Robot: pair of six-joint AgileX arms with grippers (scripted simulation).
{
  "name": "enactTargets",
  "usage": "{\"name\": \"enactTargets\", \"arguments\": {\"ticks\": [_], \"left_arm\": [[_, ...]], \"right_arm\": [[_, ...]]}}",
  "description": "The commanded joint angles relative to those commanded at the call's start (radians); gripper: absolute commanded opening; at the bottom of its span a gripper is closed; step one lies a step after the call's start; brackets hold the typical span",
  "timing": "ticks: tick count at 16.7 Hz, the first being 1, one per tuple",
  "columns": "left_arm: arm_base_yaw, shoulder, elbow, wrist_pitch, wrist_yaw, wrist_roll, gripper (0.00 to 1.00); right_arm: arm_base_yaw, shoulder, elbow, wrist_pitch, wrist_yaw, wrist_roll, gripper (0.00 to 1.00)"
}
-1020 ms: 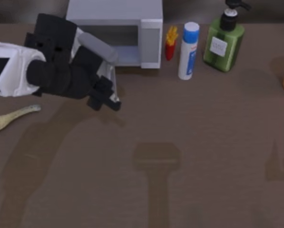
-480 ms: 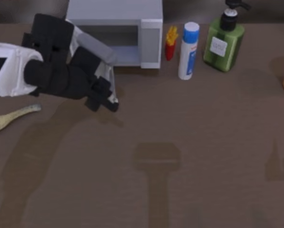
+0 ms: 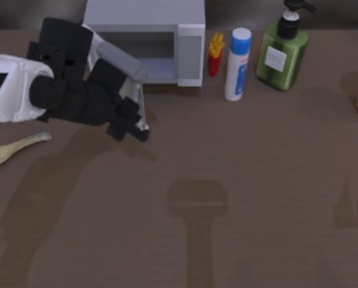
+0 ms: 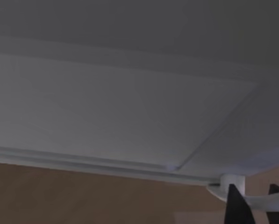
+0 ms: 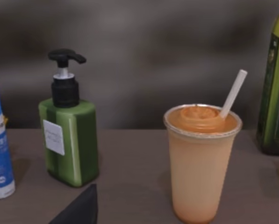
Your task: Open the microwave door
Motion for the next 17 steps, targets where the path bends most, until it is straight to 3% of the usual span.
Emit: {"name": "enactTargets", "arguments": {"ticks": [10,17], "left_arm": [[0.0,0.0,0.0,0.0,0.0,0.0,0.0],[0.021,-0.007,-0.004,-0.019,0.043,0.055,0.0]], "right_arm": [[0.0,0.0,0.0,0.0,0.0,0.0,1.0],[0.0,0.0,0.0,0.0,0.0,0.0,1.0]]}}
